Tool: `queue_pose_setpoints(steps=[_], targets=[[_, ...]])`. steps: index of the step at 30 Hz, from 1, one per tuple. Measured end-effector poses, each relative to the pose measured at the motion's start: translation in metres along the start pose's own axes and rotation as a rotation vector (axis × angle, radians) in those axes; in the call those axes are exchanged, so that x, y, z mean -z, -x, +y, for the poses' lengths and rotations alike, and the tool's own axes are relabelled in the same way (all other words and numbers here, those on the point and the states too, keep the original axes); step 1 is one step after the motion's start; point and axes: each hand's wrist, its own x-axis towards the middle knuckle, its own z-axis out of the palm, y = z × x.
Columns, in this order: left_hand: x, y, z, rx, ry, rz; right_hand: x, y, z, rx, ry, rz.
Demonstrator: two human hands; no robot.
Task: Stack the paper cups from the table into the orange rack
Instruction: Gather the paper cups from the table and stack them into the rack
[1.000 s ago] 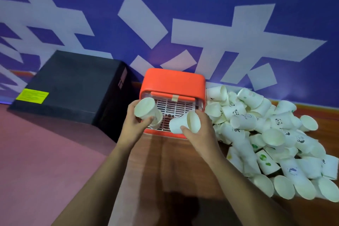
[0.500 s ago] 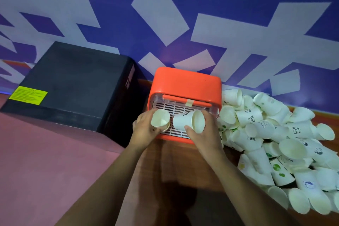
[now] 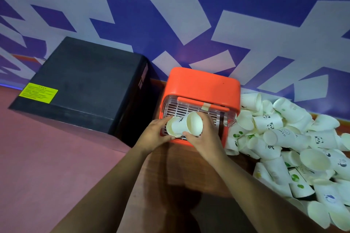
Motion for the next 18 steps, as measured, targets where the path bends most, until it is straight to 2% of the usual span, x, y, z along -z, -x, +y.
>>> queue_pose_setpoints(steps=[7,12,18], targets=[[-0.001,-0.006,-0.001,0.049,0.055,-0.036,-0.017,-0.014,0.007,0.132,0.111,-0.182],[0.000,-0.010,-0.001,0.051,0.038,-0.031,-0.024,-0.028,0.014,0.051,0.059,-0.343],[0.001,-0.013,-0.002,0.015,-0.077,-0.020,-0.029,-0.040,0.024,0.010,0.040,-0.394]])
